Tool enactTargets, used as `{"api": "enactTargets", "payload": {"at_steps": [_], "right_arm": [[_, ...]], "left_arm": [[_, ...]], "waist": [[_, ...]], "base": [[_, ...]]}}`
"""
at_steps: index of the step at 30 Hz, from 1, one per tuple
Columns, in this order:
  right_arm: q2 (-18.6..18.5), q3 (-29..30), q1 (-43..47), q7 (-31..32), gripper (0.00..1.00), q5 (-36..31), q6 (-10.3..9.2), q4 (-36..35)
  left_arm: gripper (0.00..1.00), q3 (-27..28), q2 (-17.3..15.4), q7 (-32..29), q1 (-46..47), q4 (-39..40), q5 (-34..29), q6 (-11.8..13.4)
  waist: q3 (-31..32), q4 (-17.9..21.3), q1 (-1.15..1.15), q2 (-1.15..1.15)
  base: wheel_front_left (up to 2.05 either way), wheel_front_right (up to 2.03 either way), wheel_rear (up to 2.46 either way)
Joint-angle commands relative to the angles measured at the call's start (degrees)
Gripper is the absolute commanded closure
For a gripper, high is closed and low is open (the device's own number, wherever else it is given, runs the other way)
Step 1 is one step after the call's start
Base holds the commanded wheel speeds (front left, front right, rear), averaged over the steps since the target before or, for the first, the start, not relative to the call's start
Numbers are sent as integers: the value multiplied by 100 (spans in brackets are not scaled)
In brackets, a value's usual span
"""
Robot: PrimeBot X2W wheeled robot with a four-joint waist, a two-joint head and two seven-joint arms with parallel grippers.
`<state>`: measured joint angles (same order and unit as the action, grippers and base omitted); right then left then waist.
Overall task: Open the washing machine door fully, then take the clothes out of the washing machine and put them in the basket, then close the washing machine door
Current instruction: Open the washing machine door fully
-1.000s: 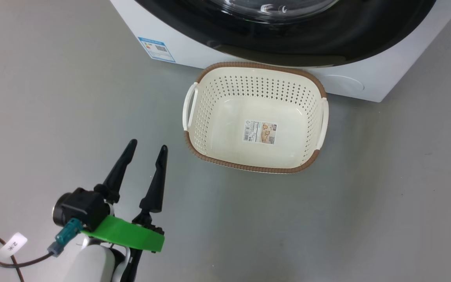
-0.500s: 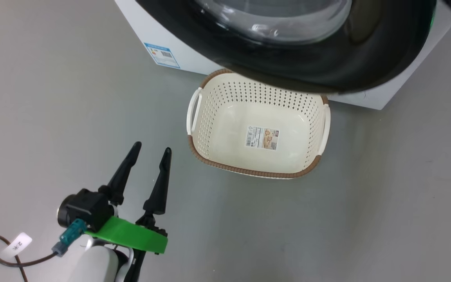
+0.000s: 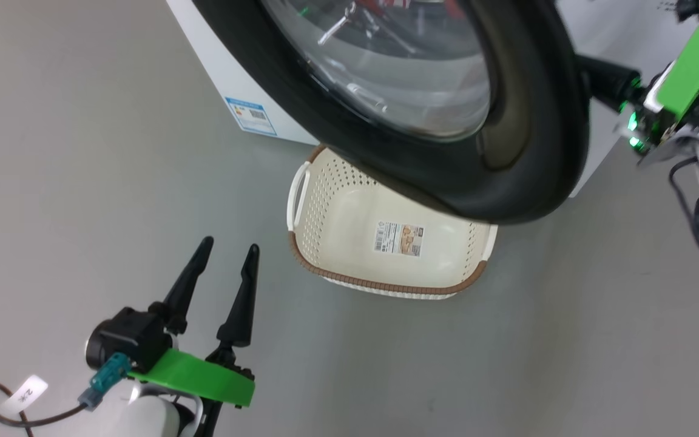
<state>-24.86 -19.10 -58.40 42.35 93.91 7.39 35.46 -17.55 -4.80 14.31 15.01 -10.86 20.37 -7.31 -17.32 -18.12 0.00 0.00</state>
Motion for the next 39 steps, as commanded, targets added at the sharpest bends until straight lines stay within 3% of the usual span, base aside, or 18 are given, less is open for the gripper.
{"api": "enactTargets", "payload": {"at_steps": [1,24,39], "right_arm": [[133,-40,241,72,100,68,10,-324],[624,7,1801,83,100,-39,10,-1832],[943,-265,2264,140,100,-329,10,-2198]], "left_arm": [[0,246,-130,69,-62,108,4,-18],[0,484,-109,69,-636,64,-100,-18],[0,557,-41,69,-828,61,-126,-18]], "waist": [[119,40,0,0],[776,-2,0,0],[1016,-312,0,0]], "base": [[0,0,0],[0,0,0],[0,0,0]]}}
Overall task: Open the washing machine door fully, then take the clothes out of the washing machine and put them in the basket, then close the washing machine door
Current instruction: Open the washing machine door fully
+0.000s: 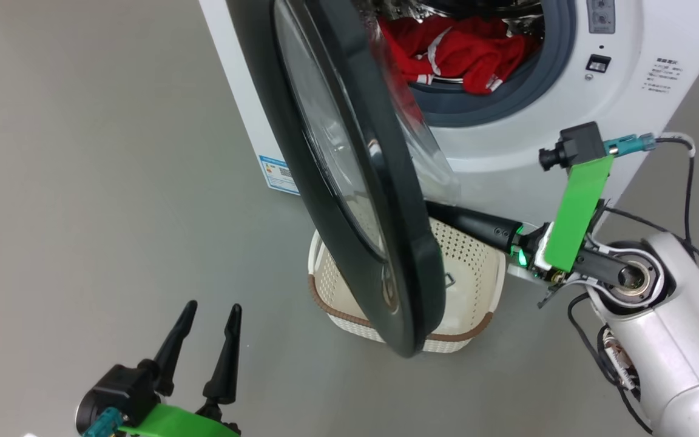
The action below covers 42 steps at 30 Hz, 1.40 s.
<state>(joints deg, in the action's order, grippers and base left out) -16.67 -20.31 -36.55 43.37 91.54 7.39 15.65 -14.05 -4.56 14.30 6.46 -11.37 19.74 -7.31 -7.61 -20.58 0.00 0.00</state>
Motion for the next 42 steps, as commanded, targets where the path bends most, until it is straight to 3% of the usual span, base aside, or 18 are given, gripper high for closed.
{"api": "enactTargets", "payload": {"at_steps": [1,28,42], "right_arm": [[140,-176,94,36,100,-125,10,-237],[547,-739,52,41,100,-252,10,-194],[751,-890,-186,1,100,-237,10,-76]], "left_arm": [[0,206,-62,70,18,111,-62,-18],[0,540,115,70,-18,-54,-160,-18],[0,684,157,70,-52,44,-184,-18]], "waist": [[51,-88,0,0],[103,-1009,0,0],[23,-1050,0,0]], "base": [[0,0,0],[0,0,0],[0,0,0]]}}
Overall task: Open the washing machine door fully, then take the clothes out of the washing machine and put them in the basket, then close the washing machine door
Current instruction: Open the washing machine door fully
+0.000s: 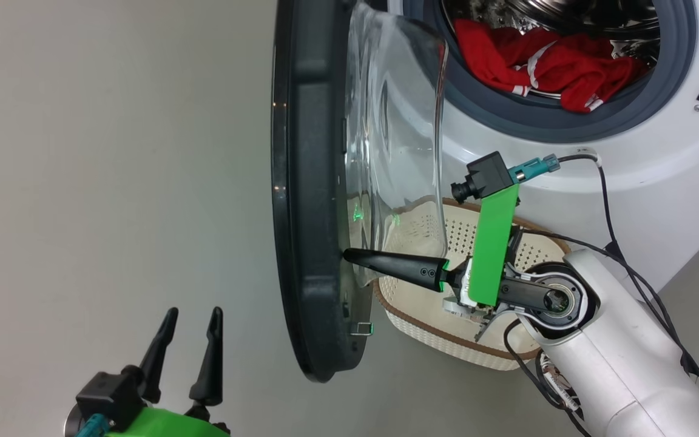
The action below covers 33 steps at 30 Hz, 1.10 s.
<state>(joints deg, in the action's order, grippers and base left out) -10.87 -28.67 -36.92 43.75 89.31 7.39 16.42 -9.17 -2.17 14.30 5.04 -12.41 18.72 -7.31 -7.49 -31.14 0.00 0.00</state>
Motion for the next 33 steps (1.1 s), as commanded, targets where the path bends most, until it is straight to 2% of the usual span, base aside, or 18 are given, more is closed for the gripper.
{"api": "enactTargets", "payload": {"at_steps": [1,3,4,5,11,19,33], "right_arm": [[157,-50,-130,-60,100,-20,10,-158],[64,-31,-31,-178,71,-77,10,-206],[22,-16,13,-238,47,-101,10,-227],[-13,-9,55,-307,1,-134,10,-248],[-221,-54,267,-593,0,-286,10,-354],[-685,-334,498,-1355,0,-719,10,-267],[-1661,-1105,971,-3264,0,-1358,10,167]], "left_arm": [[0,172,-82,70,94,132,-80,-18],[0,84,-81,70,119,65,-62,-18],[0,49,-81,70,131,39,-60,-18],[0,37,-89,70,139,18,-54,-18],[0,53,-145,70,150,-22,-32,-18],[0,160,-226,70,166,-39,16,-18],[0,338,-284,70,85,-69,9,-18]], "waist": [[25,12,0,0],[85,37,0,0],[105,47,0,0],[127,81,0,0],[177,283,0,0],[220,592,0,0],[323,877,0,0]], "base": [[0,0,0],[0,0,0],[0,0,0],[0,0,0],[0,0,0],[0,0,0],[0,0,0]]}}
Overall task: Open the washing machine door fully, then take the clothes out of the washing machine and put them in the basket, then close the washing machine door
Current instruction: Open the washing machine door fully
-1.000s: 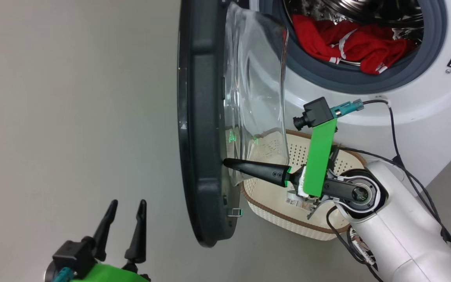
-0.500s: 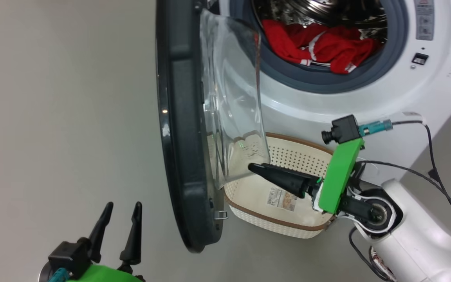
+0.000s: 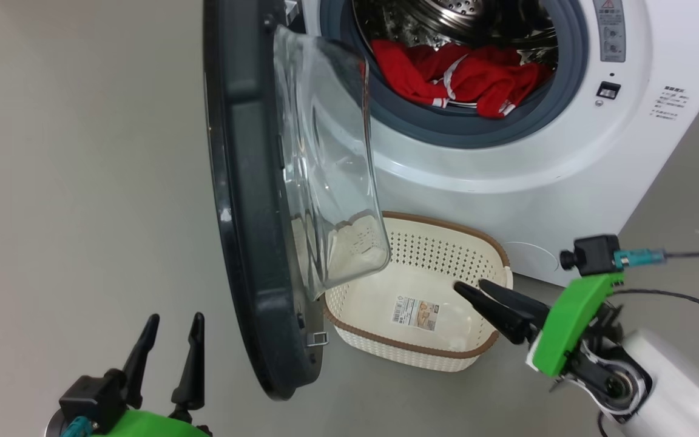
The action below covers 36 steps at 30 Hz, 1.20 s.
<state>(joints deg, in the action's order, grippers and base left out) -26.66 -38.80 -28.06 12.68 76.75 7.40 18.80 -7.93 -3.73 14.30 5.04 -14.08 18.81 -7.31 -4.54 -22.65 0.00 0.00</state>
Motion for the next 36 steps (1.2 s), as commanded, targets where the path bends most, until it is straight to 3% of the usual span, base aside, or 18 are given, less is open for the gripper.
{"api": "enactTargets", "payload": {"at_steps": [1,12,18,28,36], "right_arm": [[-144,-173,108,-315,0,-166,9,-8],[-477,-968,-9,-2401,0,-951,9,613],[-474,-1064,-140,-2750,0,-1416,9,884],[27,862,433,-2767,0,-3349,9,240],[518,1849,1099,-2767,0,-4533,9,-187]], "left_arm": [[0,226,-131,70,75,92,-2,-18],[0,391,-129,70,-30,57,-10,-18],[0,439,-125,70,-27,31,-18,-18],[0,484,-92,70,-18,38,-54,-18],[0,457,-76,70,-42,46,-83,-18]], "waist": [[42,43,0,0],[110,230,0,0],[113,281,0,0],[101,290,0,0],[147,239,0,0]], "base": [[0,0,0],[0,0,0],[0,0,0],[0,0,0],[0,0,0]]}}
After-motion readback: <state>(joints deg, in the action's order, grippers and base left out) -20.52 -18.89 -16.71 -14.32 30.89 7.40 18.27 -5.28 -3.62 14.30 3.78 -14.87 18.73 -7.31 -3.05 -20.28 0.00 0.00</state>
